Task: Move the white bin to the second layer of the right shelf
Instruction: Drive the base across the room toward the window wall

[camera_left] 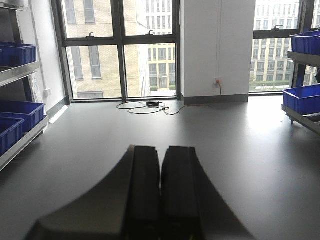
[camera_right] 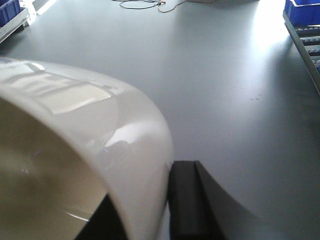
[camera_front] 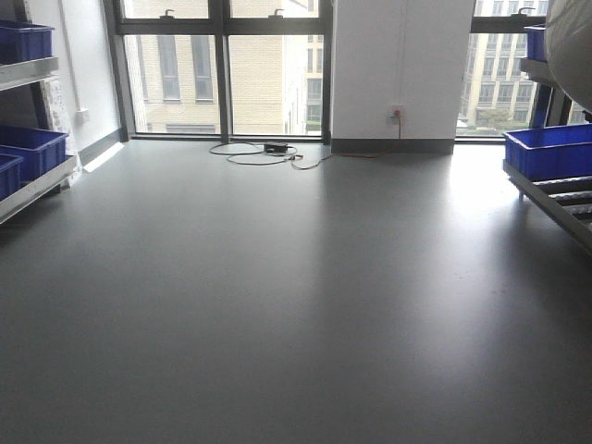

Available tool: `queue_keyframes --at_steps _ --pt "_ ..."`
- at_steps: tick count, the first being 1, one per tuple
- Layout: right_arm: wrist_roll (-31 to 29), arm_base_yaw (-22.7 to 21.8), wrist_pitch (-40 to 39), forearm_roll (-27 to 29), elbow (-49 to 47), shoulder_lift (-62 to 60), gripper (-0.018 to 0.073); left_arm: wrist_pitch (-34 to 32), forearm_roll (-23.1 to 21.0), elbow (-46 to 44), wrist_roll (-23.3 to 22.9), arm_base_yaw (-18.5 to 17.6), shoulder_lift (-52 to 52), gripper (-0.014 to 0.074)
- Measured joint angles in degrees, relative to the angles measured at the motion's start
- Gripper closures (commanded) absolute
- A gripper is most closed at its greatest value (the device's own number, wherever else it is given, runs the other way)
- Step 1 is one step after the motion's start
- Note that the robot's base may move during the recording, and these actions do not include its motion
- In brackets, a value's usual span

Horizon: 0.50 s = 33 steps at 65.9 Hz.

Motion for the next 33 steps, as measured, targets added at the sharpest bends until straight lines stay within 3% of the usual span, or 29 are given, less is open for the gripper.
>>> queue_keyframes --at_steps 33 --pt "0.0 0.0 0.0 0.0 0.0 0.0 0.0536 0.0 0.0 0.0 0.0 0.0 0.0 0.0512"
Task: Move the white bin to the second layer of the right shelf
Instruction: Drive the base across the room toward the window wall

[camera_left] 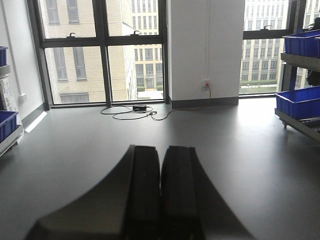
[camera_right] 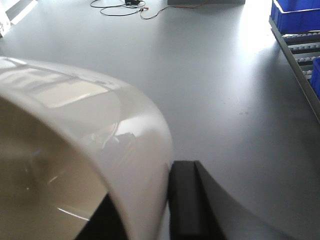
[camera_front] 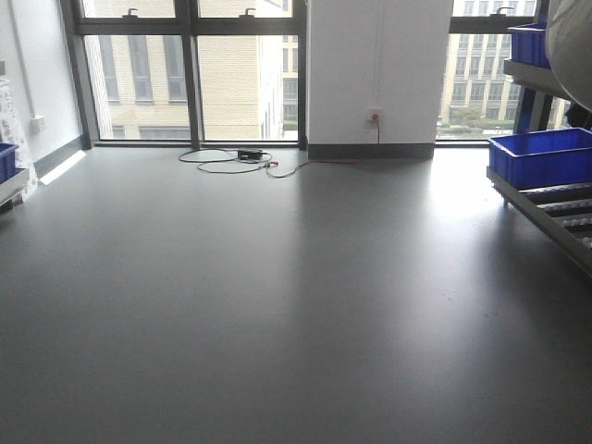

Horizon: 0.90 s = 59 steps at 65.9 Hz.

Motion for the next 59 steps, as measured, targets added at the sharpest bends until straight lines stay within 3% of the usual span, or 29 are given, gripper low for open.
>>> queue_keyframes --at_steps 59 --pt "0.0 0.0 0.0 0.0 0.0 0.0 0.0536 0.0 0.0 0.0 0.0 0.0 0.0 0.0512"
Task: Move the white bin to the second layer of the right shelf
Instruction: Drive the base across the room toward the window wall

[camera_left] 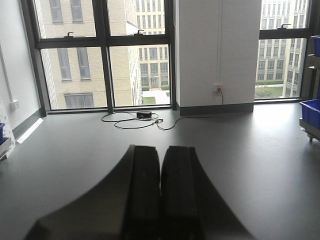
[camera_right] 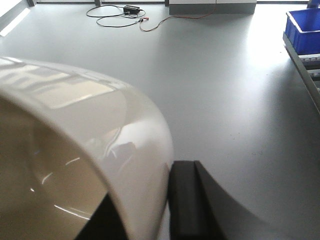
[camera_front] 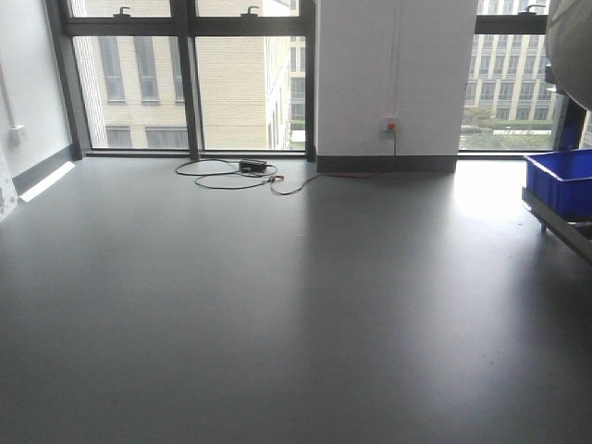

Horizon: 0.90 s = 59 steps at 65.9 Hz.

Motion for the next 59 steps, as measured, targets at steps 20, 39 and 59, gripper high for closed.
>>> queue_keyframes --at_steps 20,39,59 --pt "0.0 0.0 0.0 0.0 0.0 0.0 0.0536 0.0 0.0 0.0 0.0 0.0 0.0 0.0512" --pt "0.0 0.0 0.0 0.0 0.0 0.0 0.0536 0.0 0.0 0.0 0.0 0.0 0.0 0.0512" --pt "0.0 0.0 0.0 0.0 0.0 0.0 0.0536 0.0 0.0 0.0 0.0 0.0 0.0 0.0512"
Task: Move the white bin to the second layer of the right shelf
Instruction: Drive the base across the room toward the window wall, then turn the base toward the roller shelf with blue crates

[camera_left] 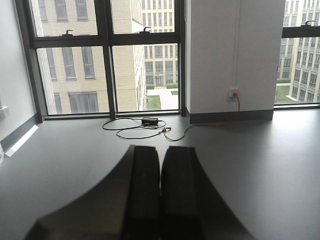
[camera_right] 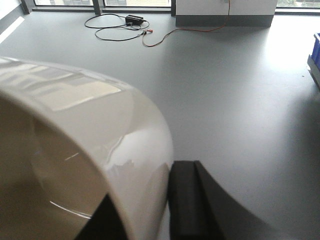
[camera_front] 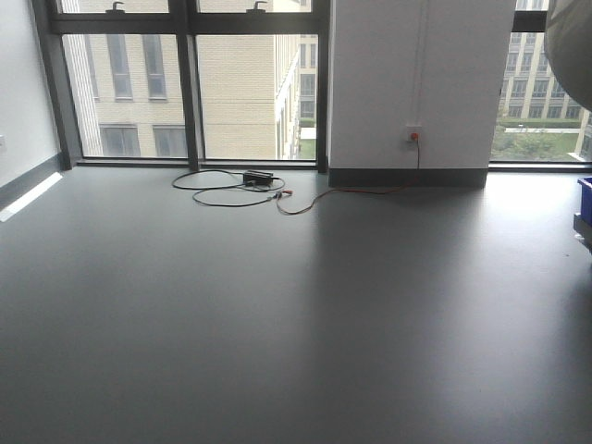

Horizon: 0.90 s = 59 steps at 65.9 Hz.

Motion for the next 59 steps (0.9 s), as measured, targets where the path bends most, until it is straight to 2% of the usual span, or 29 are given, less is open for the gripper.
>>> queue_keyframes --at_steps 59 --pt "0.0 0.0 0.0 0.0 0.0 0.0 0.0536 0.0 0.0 0.0 0.0 0.0 0.0 0.0512"
